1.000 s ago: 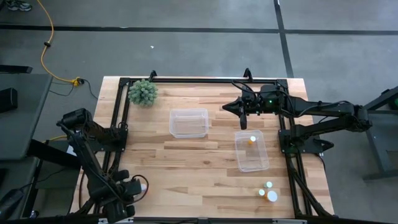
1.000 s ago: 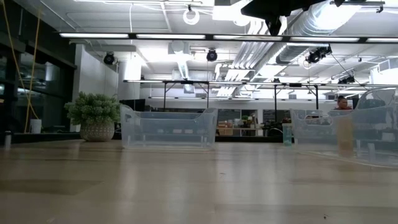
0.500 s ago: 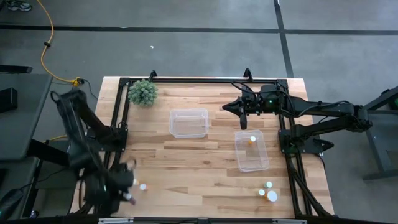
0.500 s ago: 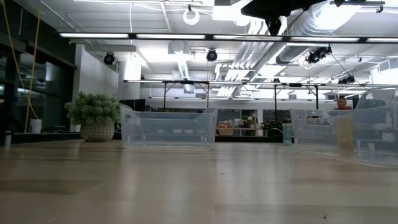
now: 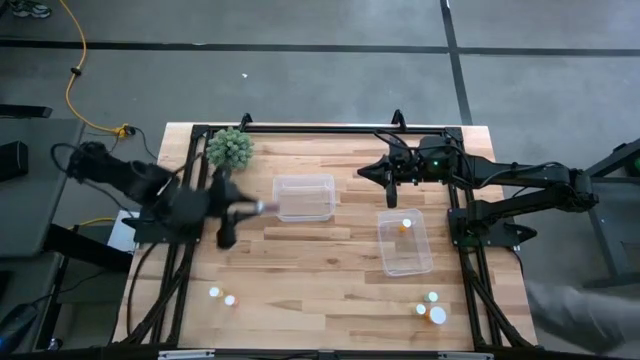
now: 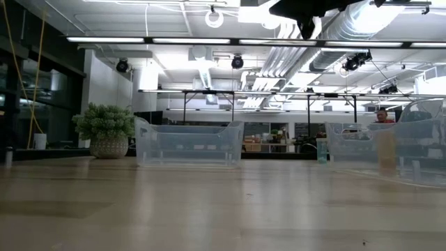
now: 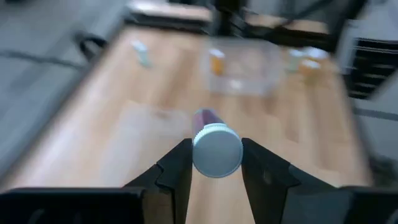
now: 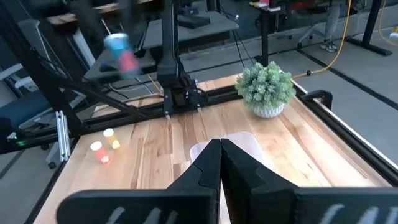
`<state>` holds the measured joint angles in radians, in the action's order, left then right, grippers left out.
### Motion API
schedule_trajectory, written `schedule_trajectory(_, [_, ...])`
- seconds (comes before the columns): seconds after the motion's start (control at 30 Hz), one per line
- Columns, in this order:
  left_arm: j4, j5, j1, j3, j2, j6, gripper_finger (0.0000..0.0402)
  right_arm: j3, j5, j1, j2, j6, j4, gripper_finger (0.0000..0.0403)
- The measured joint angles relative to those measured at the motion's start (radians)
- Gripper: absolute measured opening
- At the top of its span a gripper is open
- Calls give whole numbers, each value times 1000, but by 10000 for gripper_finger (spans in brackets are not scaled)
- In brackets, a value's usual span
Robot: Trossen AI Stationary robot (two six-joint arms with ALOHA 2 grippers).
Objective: Pick and place medicine bottles into bin by pill shape (circle, oval)
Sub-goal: Put the left blue capsule bottle into the top transparent bin
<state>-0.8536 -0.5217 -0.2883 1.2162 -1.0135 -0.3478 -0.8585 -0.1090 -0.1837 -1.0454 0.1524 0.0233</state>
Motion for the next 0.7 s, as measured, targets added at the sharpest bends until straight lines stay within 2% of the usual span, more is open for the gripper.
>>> schedule_trajectory(0.17, [194,92,258,0,-23,302,111,0,-2,0,0,-2,-60,0])
schedule_trajectory(0.33, [377,249,429,-1,-72,438,111,0,-2,0,0,-3,-120,0])
schedule_trajectory(0.53, [441,414,515,-1,-161,438,111,0,-26,0,0,0,-153,0])
schedule_trajectory(0.7, [520,487,526,-1,-226,422,111,0,-28,0,0,0,-161,0])
